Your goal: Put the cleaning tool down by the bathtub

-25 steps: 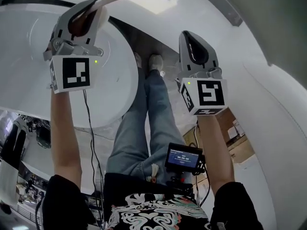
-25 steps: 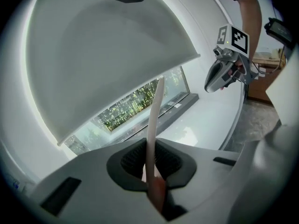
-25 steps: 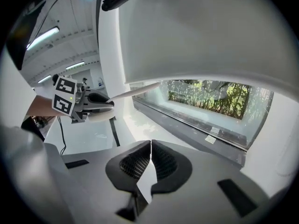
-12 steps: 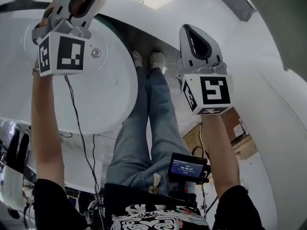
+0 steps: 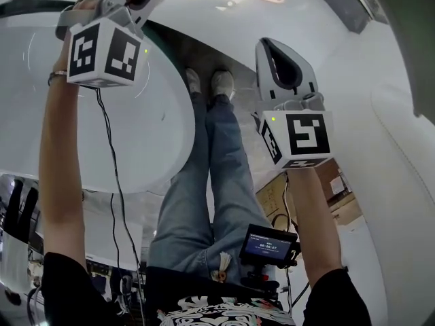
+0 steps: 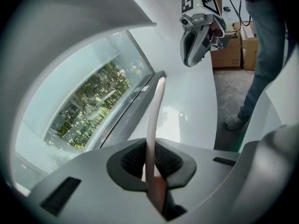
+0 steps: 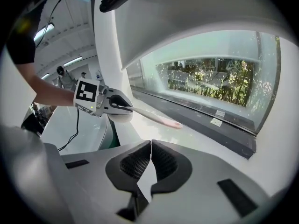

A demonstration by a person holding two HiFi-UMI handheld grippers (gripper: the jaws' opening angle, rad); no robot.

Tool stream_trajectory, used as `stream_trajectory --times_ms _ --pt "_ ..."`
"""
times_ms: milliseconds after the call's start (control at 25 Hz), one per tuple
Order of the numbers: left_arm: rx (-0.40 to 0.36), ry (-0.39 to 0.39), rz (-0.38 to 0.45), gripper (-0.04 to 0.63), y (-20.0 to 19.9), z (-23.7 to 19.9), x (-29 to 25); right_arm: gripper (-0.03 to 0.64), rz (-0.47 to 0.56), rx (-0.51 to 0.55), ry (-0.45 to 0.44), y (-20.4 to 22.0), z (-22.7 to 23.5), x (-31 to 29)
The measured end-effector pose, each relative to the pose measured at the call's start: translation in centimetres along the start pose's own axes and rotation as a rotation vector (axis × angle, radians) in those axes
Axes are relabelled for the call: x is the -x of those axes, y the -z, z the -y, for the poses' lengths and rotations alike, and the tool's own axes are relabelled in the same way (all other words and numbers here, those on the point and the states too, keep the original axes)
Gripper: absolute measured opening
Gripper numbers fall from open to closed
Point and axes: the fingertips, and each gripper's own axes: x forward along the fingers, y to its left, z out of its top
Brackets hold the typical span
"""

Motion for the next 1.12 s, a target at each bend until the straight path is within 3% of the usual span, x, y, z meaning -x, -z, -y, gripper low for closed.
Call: stream_trajectory --times_ms 160,520,760,1120 --pt "-0.082 0.015 -0.016 0.035 0.4 1.3 -1.6 0.028 -0.022 -0.016 0.007 1.0 0.1 -0.5" --pt "-0.185 0.056 -0.033 0.035 1.1 2.5 -4.8 0.028 -0.052 -0.032 0.008 2.7 -0.2 -0.6" --pt "-0.312 0.061 -0.024 0.035 0.5 3.4 -6.2 0.028 -0.065 -0.041 -0.003 3.9 -0.7 -0.5" --pt "-0.37 0.106 0.0 0.035 -0.2 4.7 -7.2 0.028 -0.062 -0.054 -0.009 4.4 -0.1 -0.3"
